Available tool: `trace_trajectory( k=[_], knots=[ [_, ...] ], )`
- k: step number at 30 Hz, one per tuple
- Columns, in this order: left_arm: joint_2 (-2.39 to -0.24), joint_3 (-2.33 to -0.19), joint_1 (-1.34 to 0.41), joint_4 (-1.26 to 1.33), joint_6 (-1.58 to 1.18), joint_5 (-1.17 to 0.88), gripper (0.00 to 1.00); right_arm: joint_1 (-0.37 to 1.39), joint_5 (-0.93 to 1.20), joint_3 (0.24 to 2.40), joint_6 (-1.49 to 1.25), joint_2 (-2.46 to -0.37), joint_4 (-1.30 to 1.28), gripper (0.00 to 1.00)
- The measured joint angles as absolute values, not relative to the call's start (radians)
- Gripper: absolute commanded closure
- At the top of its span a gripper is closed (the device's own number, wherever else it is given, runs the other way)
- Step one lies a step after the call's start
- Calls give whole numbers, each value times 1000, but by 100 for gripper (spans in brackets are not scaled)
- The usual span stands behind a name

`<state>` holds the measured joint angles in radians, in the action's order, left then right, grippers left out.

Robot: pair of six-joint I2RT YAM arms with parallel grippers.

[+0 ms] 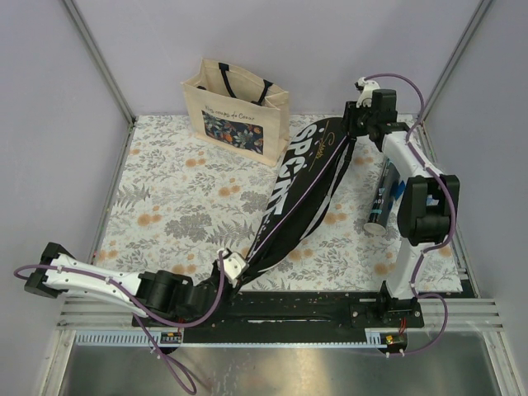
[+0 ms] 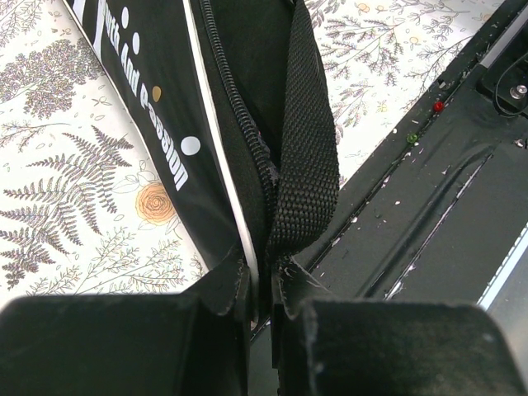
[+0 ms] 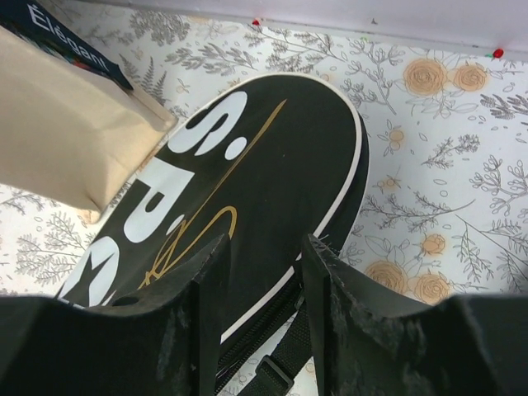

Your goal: Pack up the badminton gear

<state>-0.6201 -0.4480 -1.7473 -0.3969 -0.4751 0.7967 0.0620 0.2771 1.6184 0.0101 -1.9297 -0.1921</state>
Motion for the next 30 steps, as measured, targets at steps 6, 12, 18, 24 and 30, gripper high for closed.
trace_trajectory(
  k=[6, 12, 18, 24, 30],
  knots=[
    [-626, -448, -1747, -396, -473, 797, 100, 72, 220, 1645, 43, -1952, -238, 52],
    [-625, -448, -1747, -395, -473, 797, 100, 72, 192, 1645, 49, -1963, -262, 60],
    [-625, -448, -1746, -395, -472, 797, 100, 72, 183, 1645, 50, -1966, -268, 68],
    [-625, -448, -1745, -395, -472, 797, 100, 72, 168, 1645, 51, -1966, -268, 59],
    [-625, -450, -1745, -395, -472, 797, 100, 77, 147, 1665, 63, -1977, -279, 52]
  ],
)
